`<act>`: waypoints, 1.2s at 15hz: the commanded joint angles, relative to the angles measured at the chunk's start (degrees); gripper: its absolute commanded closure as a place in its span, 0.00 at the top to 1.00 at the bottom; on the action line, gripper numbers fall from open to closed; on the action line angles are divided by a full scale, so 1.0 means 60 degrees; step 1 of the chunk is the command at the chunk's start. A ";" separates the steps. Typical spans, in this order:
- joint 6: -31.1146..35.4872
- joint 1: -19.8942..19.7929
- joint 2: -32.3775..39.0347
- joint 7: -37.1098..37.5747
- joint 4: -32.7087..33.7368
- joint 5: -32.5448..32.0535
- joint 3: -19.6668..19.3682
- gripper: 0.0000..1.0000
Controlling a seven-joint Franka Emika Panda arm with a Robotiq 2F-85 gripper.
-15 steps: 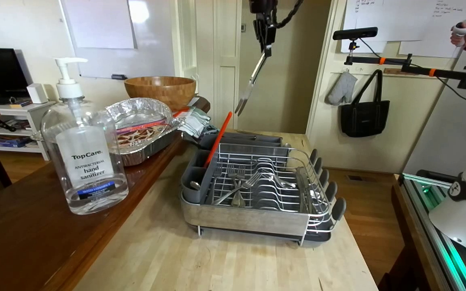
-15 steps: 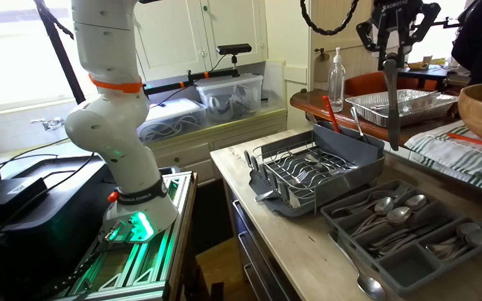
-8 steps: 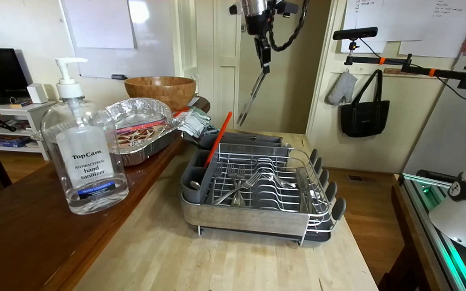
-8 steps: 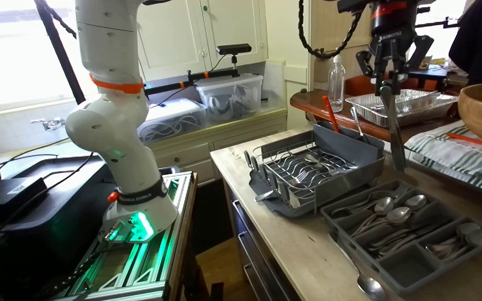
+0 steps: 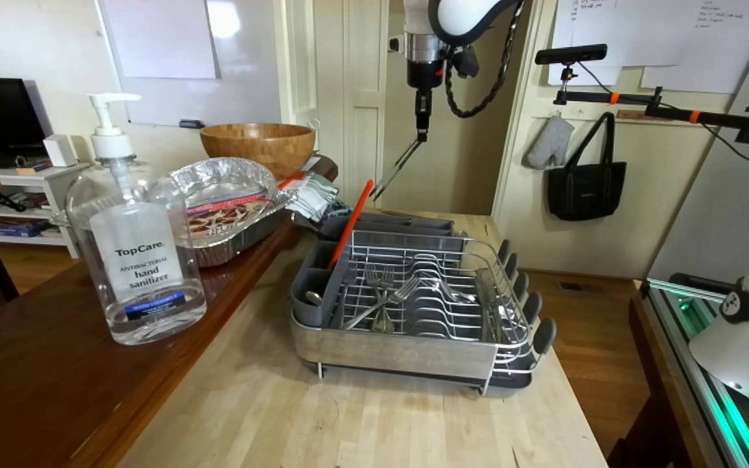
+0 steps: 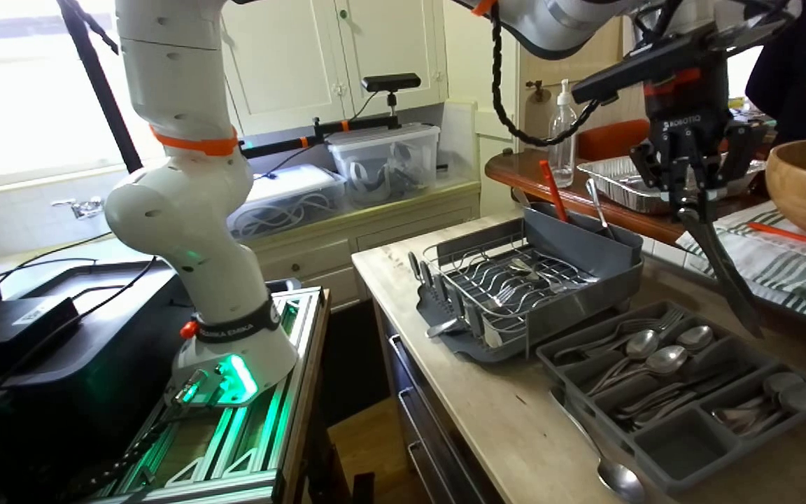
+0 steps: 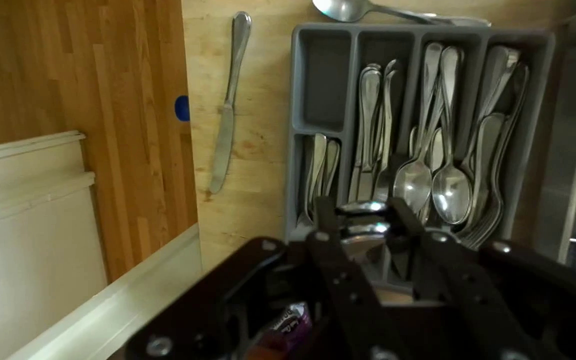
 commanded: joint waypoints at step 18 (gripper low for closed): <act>0.1808 -0.0229 0.0117 0.0398 -0.0816 0.1747 0.0011 0.07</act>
